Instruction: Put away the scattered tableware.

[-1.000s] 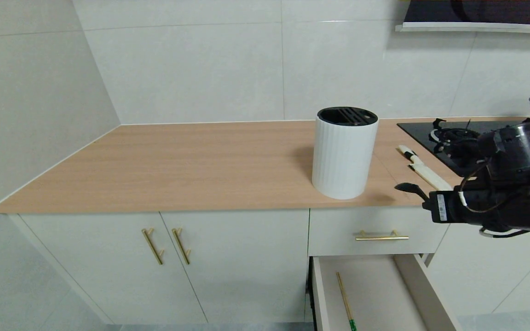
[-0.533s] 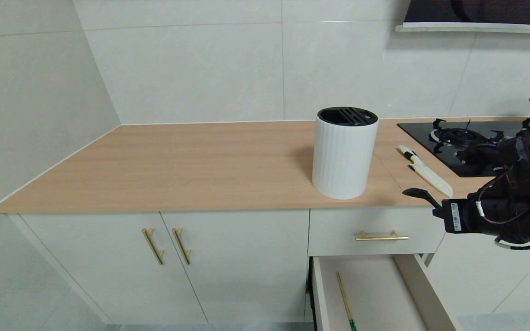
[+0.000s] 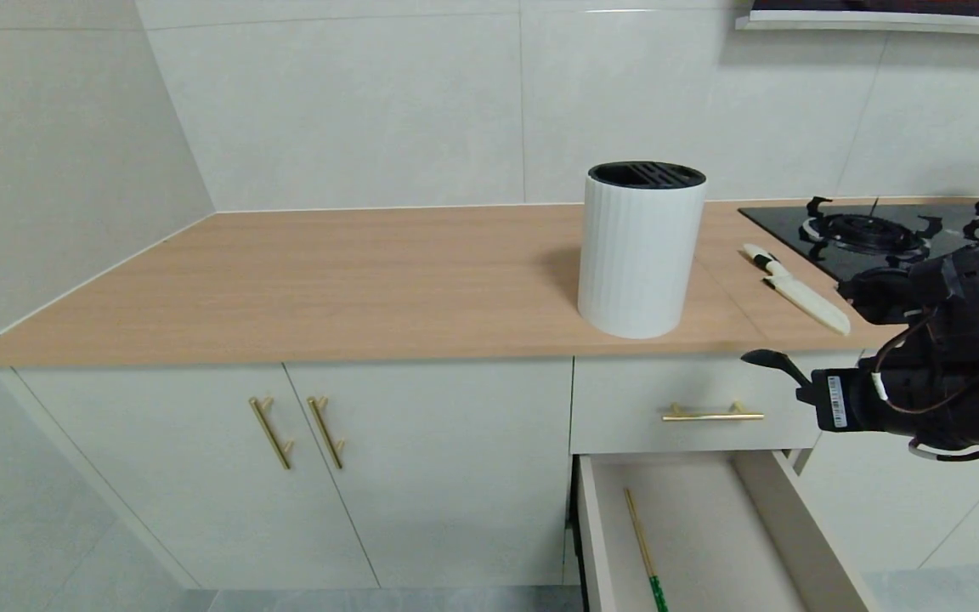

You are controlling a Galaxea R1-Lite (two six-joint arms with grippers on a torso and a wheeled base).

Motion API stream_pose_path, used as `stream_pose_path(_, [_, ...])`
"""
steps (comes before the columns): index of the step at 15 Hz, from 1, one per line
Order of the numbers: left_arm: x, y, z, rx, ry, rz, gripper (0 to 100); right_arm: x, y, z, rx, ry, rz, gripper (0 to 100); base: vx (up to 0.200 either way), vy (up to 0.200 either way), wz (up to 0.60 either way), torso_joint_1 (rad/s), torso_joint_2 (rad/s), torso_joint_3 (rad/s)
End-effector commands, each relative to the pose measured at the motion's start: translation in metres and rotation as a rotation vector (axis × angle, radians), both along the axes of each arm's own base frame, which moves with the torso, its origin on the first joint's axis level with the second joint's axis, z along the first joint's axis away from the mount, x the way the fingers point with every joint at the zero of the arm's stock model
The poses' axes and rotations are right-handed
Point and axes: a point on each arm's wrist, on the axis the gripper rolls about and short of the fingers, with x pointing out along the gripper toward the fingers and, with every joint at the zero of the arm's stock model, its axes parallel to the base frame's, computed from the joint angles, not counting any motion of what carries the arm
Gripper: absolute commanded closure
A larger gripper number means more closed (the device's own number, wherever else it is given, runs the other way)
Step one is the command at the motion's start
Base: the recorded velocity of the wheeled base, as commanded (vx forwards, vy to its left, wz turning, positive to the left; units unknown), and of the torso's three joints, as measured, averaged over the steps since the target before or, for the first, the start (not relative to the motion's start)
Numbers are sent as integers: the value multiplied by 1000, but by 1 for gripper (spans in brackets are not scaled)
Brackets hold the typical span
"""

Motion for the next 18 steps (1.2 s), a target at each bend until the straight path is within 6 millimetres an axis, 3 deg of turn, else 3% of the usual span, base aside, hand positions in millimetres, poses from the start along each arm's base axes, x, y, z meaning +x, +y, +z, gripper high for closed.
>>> stream_pose_path(1, [0,0,0,0,0,0,0,3,1,-4,-4,11,0,100,0,0,0,-193,471,281])
stream_pose_path(12, [0,0,0,0,0,0,0,9,3,-10,-8,23,-1,100,0,0,0,-167,468,298])
stream_pose_path(18, [0,0,0,0,-1,0,0,11,3,-14,-12,36,0,100,0,0,0,-65,279,202])
